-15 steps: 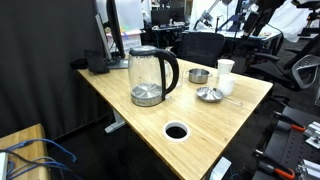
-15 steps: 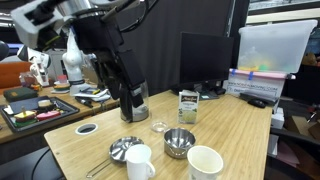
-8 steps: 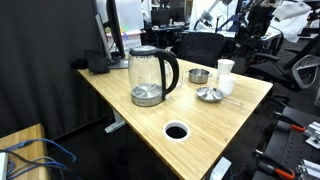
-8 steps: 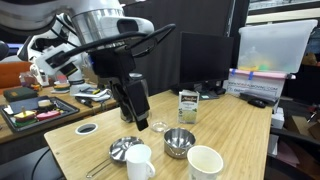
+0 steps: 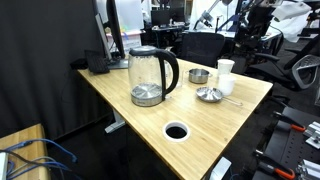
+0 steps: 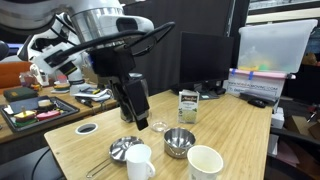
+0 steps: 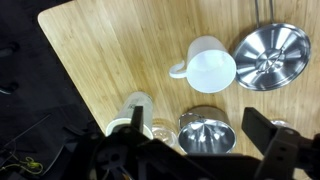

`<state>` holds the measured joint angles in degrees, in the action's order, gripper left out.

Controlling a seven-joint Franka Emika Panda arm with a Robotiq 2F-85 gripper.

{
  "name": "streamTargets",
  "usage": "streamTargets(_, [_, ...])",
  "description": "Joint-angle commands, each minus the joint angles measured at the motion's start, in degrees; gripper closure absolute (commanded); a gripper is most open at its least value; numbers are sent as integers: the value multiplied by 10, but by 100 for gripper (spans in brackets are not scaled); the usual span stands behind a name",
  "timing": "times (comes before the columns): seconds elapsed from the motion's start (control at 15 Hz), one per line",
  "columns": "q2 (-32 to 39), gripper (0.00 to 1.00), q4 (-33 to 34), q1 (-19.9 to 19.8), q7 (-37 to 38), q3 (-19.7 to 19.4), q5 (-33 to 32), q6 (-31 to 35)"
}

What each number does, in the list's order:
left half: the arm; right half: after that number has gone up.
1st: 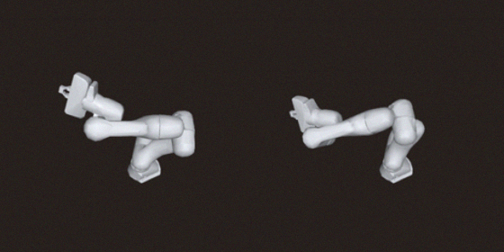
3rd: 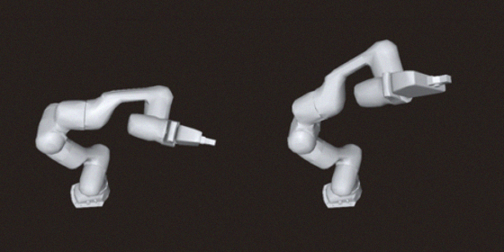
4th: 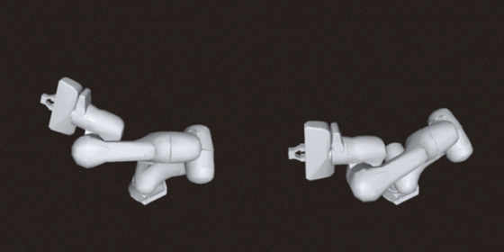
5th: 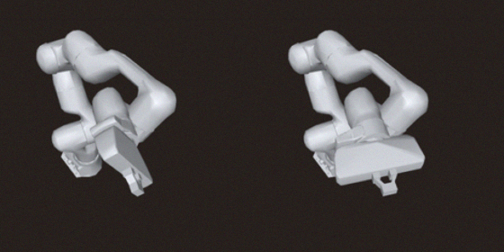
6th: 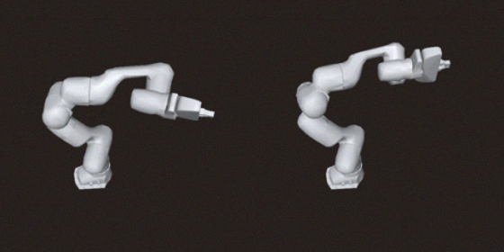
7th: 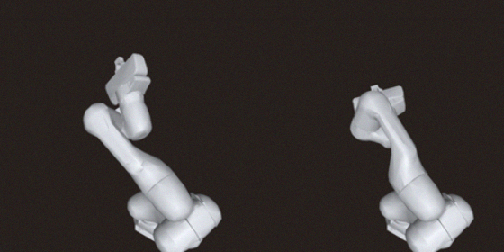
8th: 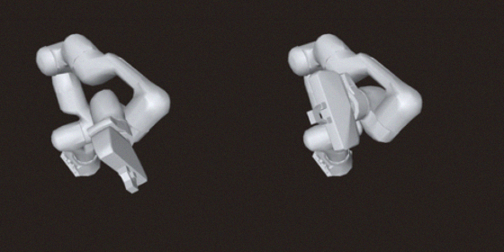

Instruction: Move the white mug forward.

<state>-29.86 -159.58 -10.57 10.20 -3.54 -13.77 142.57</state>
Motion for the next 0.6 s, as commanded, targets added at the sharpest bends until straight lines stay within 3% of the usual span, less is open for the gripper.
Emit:
streamTargets(0.0, [33,0,9,-32,44,22,-5,12])
streamTargets(0.53, [105,0,17,-33,116,9,56,-15])
